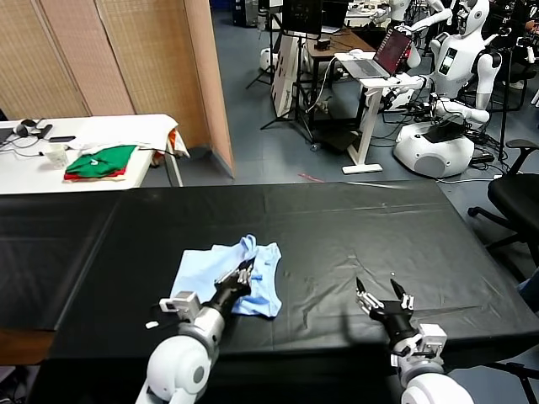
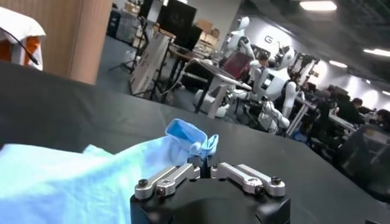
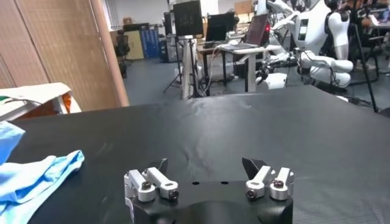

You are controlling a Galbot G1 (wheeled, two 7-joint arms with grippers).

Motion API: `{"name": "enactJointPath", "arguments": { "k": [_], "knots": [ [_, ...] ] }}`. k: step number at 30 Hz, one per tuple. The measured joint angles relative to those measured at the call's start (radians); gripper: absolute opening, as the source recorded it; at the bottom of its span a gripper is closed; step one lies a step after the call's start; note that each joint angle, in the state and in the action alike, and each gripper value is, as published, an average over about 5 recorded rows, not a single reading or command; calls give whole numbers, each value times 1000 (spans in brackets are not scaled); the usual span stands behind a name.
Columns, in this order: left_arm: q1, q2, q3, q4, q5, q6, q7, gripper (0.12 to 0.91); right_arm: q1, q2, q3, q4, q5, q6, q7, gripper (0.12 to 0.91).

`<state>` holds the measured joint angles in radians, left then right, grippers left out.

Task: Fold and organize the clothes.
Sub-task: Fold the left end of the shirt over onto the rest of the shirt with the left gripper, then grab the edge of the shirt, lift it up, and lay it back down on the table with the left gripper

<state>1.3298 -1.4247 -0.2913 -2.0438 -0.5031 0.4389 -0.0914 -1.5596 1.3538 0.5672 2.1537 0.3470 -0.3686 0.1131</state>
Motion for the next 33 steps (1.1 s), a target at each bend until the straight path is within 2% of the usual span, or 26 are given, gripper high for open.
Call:
{"name": "enactJointPath", "arguments": {
  "k": [11,14,18,22,25,30,33],
  "knots": [
    [-10,-39,27,42,55,-15,-3,211,7,2,-25,-6,-16,2,-11,907],
    [-6,-46,32,53,61,-21,4,337,13,-7,-39,-8,-22,2,-19,907],
    [1,-55,35,53,28,-19,5,599,29,-24,-64,-18,-31,2,-31,907],
    [2,-55,21,35,-56,-1,-4,821,50,-43,-98,-29,-35,2,-42,907],
    [-5,-39,-3,21,-78,-14,8,895,70,-55,-124,-37,-36,1,-48,907],
    [1,30,-77,33,14,-83,72,906,89,-60,-155,-50,-34,8,-56,907],
    [16,84,-137,52,33,-116,100,907,85,-55,-161,-53,-32,16,-58,907]
  ]
}}
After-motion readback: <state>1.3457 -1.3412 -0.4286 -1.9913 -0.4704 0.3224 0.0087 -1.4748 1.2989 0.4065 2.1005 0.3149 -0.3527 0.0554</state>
